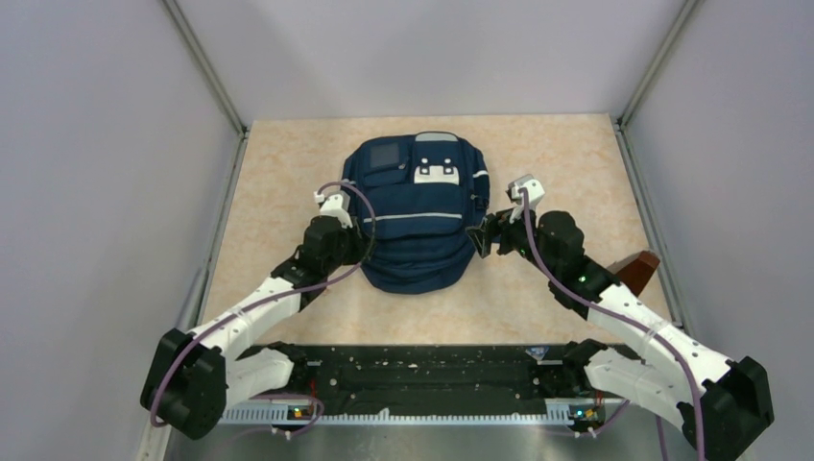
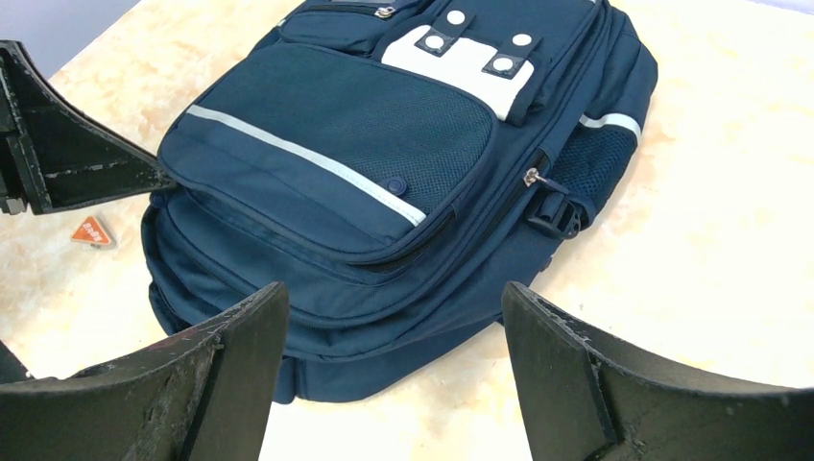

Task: Pack the student bag
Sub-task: Zip the student bag at the center of the board.

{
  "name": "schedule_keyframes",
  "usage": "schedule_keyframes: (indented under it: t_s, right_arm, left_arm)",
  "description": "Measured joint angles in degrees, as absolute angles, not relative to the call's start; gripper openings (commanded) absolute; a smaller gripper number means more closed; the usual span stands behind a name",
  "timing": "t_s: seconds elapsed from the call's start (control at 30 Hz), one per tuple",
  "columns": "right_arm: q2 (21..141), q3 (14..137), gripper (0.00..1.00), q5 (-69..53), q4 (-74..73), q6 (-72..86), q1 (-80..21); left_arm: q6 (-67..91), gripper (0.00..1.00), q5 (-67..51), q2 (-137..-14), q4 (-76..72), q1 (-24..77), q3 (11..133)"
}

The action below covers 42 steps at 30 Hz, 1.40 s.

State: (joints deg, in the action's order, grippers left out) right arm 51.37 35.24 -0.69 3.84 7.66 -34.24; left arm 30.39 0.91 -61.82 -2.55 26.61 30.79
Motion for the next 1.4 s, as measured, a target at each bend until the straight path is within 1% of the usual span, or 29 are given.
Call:
schedule_keyframes:
  t_s: [0.2, 0.23, 0.3, 0.37, 0.6, 0.8, 0.97, 1.1, 1.13, 1.2, 1.23, 1.3, 1.33, 1.37, 1.4]
  right_arm:
    - [51.35, 35.24, 0.79, -0.67, 3.84, 7.68, -34.24]
    - [51.35, 35.24, 0.79, -0.64, 3.84, 7.68, -34.24]
    - [51.35, 35.24, 0.79, -0.60, 3.84, 7.68, -34.24]
    - [51.33, 35.24, 0.79, -0.54, 3.86, 7.68, -34.24]
    - [51.37, 34.98, 0.79, 1.21, 4.23, 8.43, -34.24]
    - [54.37, 33.98, 0.79, 4.82, 6.17, 14.02, -34.22]
    - [60.90, 33.34, 0.79, 7.62, 9.06, 19.42, -34.22]
    - [68.18, 34.00, 0.75, 9.45, 11.29, 22.17, -33.95]
    - [70.52, 34.72, 0.72, 9.67, 11.53, 22.74, -33.80]
    - [74.06, 36.07, 0.61, 9.63, 12.16, 23.62, -33.43]
    - [75.77, 36.91, 0.51, 9.43, 12.64, 23.88, -33.23]
    - [78.50, 38.24, 0.25, 8.27, 13.89, 24.64, -32.95]
    - [79.66, 38.81, 0.13, 7.46, 14.52, 24.91, -32.86]
    - [80.31, 39.07, 0.04, 6.63, 15.07, 24.95, -32.82]
    - [80.95, 39.13, 0.00, 6.00, 15.90, 25.56, -32.69]
  left_arm:
    - [31.14, 0.28, 0.93, -63.53, -2.46, 26.61, 30.79]
    - [31.35, 0.25, 0.93, -63.68, -2.28, 26.61, 30.81]
    - [31.44, 0.11, 0.91, -63.96, -1.91, 26.61, 30.87]
    - [31.57, 0.01, 0.14, -64.55, -1.61, 26.59, 31.20]
    - [29.52, 0.00, -5.45, -65.91, -1.43, 26.17, 31.73]
    - [28.86, 0.00, -10.72, -65.76, -1.41, 26.24, 31.73]
    - [28.69, 0.00, -12.47, -65.39, -1.30, 26.28, 31.73]
    - [28.64, 0.00, -12.78, -65.41, -1.28, 26.28, 31.73]
    - [28.64, 0.00, -12.82, -65.41, -1.26, 26.28, 31.73]
    - [28.64, 0.00, -13.02, -65.41, -1.26, 26.28, 31.73]
    - [28.67, 0.00, -13.06, -65.41, -1.23, 26.28, 31.73]
    - [28.80, 0.00, -13.08, -65.41, -1.26, 26.28, 31.73]
    - [28.93, 0.00, -13.15, -65.41, -1.26, 26.33, 31.73]
    - [29.10, 0.00, -13.13, -65.41, -1.26, 26.39, 31.73]
    - [29.36, 0.00, -12.97, -65.41, -1.26, 26.50, 31.73]
